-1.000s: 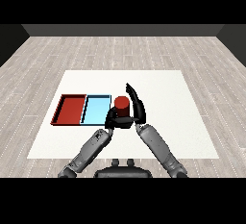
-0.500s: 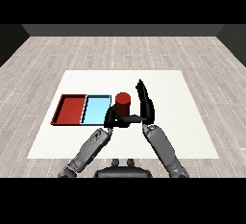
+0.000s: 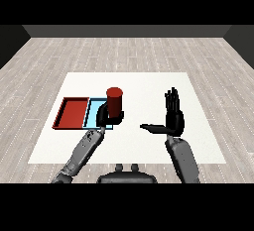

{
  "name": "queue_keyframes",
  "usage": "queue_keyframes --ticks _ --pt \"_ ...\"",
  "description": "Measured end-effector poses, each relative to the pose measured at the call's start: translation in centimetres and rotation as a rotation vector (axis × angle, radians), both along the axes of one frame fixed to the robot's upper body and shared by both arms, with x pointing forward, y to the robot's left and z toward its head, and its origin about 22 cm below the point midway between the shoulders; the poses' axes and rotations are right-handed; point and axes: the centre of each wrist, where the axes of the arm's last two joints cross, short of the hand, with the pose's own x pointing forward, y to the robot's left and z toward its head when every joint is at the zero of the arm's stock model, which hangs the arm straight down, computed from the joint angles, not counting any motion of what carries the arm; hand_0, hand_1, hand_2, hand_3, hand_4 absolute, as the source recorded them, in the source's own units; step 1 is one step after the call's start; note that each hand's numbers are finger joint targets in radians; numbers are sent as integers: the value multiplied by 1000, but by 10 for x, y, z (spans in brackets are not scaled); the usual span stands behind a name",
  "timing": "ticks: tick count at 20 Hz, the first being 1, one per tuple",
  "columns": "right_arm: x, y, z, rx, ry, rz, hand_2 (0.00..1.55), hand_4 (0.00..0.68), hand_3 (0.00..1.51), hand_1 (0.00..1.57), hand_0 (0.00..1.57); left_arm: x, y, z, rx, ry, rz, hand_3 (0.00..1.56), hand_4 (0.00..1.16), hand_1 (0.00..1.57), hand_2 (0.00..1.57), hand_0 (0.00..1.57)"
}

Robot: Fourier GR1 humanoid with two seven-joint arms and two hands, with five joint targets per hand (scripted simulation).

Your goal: Pick the red can and put it in the red box

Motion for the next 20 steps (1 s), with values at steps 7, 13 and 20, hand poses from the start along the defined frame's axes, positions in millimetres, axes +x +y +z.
queue_keyframes --ticks 7,13,20 --pt "-27 -55 -27 -17 55 -102 0 0 0 0 0 17 61 9 104 23 143 1487 1127 1571 1571 1571" --pt "-30 -70 -35 -33 76 -140 0 0 0 0 0 37 137 5 260 115 311 1494 1136 1571 1568 1571" --pt "-28 -74 -41 -28 103 -139 0 0 0 0 0 50 219 -1 419 248 511 1473 1045 1571 1561 1571"
